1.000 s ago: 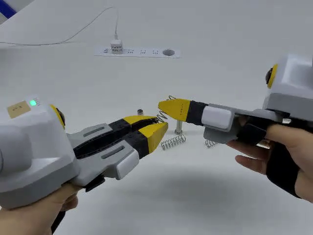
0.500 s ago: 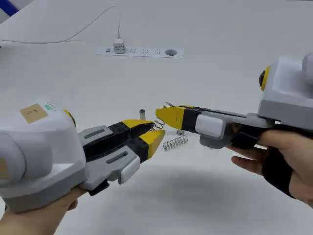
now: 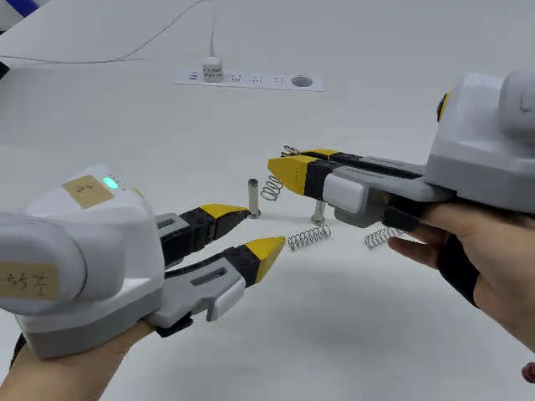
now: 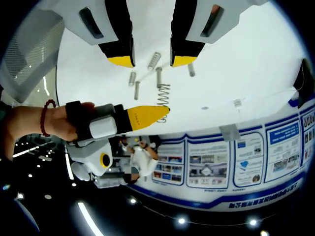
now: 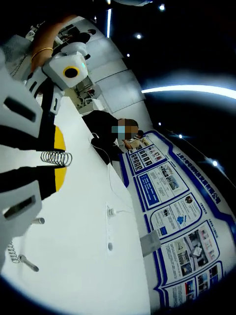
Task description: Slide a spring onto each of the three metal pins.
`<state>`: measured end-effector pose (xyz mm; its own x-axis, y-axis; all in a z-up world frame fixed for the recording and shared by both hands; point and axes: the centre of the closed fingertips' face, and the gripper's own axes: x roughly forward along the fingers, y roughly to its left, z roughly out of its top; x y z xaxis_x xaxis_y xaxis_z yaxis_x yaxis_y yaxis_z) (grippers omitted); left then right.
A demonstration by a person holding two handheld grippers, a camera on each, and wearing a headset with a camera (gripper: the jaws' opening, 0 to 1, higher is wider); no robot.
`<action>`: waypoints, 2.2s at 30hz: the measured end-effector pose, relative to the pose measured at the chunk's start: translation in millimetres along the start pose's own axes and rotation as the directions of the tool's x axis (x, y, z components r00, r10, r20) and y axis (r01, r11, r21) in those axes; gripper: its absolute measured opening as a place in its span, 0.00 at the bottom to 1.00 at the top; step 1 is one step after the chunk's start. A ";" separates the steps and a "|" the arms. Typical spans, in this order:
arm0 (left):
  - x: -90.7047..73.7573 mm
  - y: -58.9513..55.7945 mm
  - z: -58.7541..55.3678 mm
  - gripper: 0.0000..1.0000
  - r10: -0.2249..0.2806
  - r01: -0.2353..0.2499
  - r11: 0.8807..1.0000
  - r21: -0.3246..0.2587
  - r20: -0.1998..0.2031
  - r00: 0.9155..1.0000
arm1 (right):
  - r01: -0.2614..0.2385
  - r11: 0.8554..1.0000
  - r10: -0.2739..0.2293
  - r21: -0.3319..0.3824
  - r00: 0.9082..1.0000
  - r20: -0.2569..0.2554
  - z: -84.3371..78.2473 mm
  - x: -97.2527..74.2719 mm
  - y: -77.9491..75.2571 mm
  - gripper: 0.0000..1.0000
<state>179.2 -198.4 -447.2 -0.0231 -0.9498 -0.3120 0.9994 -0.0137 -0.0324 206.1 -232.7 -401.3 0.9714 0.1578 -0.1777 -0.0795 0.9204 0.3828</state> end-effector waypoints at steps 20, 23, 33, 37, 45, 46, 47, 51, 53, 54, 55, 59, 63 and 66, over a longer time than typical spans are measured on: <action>7.4 -8.6 -15.4 0.50 -0.010 0.010 1.000 -0.004 -0.068 0.998 | 0.089 0.962 -0.108 -0.259 0.992 -0.060 -3.1 43.1 -32.1 0.12; 8.1 -9.1 -15.0 0.52 -0.005 0.006 1.000 0.009 -0.070 0.998 | 0.107 0.958 -0.130 -0.265 0.989 -0.069 -6.6 47.1 -38.7 0.12; 8.9 -6.1 -18.1 0.61 0.012 -0.012 1.000 -0.001 -0.090 0.996 | 0.125 0.960 -0.151 -0.251 0.985 -0.085 -15.6 58.2 -50.2 0.12; 8.3 -4.0 -19.4 0.63 0.021 -0.021 1.000 -0.005 -0.099 0.995 | 0.131 0.956 -0.161 -0.263 0.982 -0.096 -19.8 61.0 -54.3 0.12; 7.8 -2.8 -18.7 0.66 0.025 -0.026 0.999 -0.018 -0.100 0.995 | 0.124 0.950 -0.162 -0.287 0.980 -0.113 -26.5 64.9 -54.4 0.12; 7.7 -3.1 -18.4 0.65 0.023 -0.025 1.000 -0.018 -0.098 0.995 | 0.122 0.948 -0.163 -0.293 0.979 -0.120 -28.1 64.9 -54.3 0.12; 7.6 -3.2 -18.4 0.65 0.022 -0.024 1.000 -0.019 -0.099 0.995 | 0.121 0.947 -0.163 -0.297 0.979 -0.121 -28.7 65.0 -54.2 0.12; 7.8 -2.9 -19.2 0.66 0.023 -0.025 1.000 -0.018 -0.105 0.994 | 0.116 0.937 -0.165 -0.329 0.979 -0.124 -29.5 66.2 -52.2 0.12; 8.0 -3.2 -19.3 0.66 0.021 -0.023 1.000 -0.019 -0.105 0.994 | 0.119 0.933 -0.170 -0.341 0.977 -0.125 -29.5 66.2 -51.9 0.12; 8.0 -3.3 -19.2 0.66 0.021 -0.023 1.000 -0.019 -0.105 0.994 | 0.119 0.926 -0.175 -0.359 0.976 -0.128 -30.0 65.8 -51.1 0.12; 8.1 -3.3 -19.2 0.66 0.021 -0.023 1.000 -0.017 -0.105 0.994 | 0.118 0.922 -0.177 -0.369 0.976 -0.129 -30.2 65.5 -50.5 0.12; 8.3 -3.3 -19.3 0.66 0.021 -0.023 1.000 -0.018 -0.106 0.994 | 0.120 0.902 -0.192 -0.414 0.972 -0.137 -32.4 64.6 -49.2 0.12; 8.3 -3.6 -19.0 0.65 0.020 -0.022 1.000 -0.014 -0.106 0.994 | 0.114 0.892 -0.196 -0.437 0.969 -0.149 -36.0 65.4 -47.4 0.12; 8.6 -3.4 -20.0 0.65 0.022 -0.023 1.000 -0.010 -0.111 0.994 | 0.110 0.884 -0.203 -0.454 0.966 -0.162 -40.2 66.0 -48.1 0.12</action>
<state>175.1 -200.3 -468.8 -0.0044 -0.9093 -0.4161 0.9994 0.0109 -0.0344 265.1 -252.2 -467.8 0.9180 0.0234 -0.3959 -0.0653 0.9936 -0.0927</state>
